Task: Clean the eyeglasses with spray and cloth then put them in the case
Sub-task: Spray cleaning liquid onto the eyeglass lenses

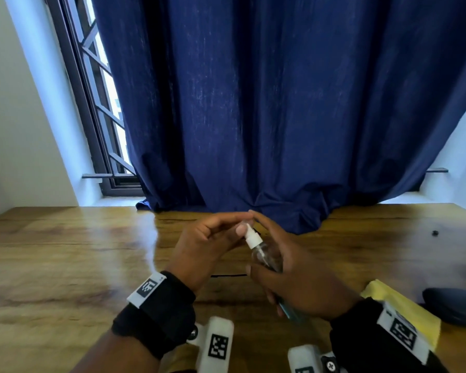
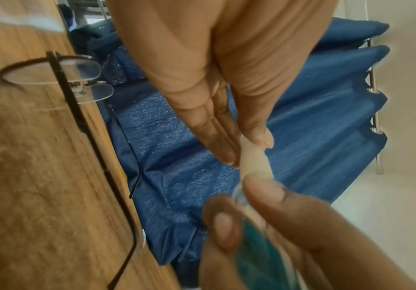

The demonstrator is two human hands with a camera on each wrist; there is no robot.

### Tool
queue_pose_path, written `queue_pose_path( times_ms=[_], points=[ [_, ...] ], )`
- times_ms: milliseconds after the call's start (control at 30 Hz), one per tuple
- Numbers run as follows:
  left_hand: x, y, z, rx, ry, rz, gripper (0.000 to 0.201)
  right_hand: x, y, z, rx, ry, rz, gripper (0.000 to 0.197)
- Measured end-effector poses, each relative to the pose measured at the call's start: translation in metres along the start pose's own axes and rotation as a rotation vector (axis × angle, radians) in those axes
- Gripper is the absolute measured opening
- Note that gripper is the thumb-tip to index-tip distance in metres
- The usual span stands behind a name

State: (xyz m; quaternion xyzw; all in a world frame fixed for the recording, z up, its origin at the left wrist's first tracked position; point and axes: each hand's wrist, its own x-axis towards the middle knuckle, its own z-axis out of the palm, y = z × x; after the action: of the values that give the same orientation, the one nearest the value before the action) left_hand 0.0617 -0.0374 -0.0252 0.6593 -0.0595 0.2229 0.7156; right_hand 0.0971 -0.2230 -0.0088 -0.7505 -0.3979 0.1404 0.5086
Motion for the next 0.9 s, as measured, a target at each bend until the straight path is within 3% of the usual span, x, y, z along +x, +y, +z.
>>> queue_pose_path(
  times_ms=[167,600,700,800,900],
  points=[
    [-0.002,0.001,0.003,-0.052,-0.022,-0.012,0.029,0.002,0.000,0.000,0.148,0.003,0.033,0.075],
    [-0.003,0.002,0.010,-0.119,-0.031,-0.002,0.031,0.004,0.005,-0.001,0.610,-0.170,0.078,0.065],
    [-0.002,0.000,0.009,-0.113,-0.043,-0.028,0.043,0.008,0.008,-0.004,0.544,-0.030,0.092,0.049],
    [-0.001,-0.004,0.010,-0.098,-0.002,-0.047,0.049,0.014,0.019,-0.024,0.472,0.291,0.113,0.025],
    [-0.002,-0.007,0.010,-0.014,0.038,-0.061,0.041,0.016,0.035,-0.053,0.367,0.558,0.080,0.021]
  ],
)
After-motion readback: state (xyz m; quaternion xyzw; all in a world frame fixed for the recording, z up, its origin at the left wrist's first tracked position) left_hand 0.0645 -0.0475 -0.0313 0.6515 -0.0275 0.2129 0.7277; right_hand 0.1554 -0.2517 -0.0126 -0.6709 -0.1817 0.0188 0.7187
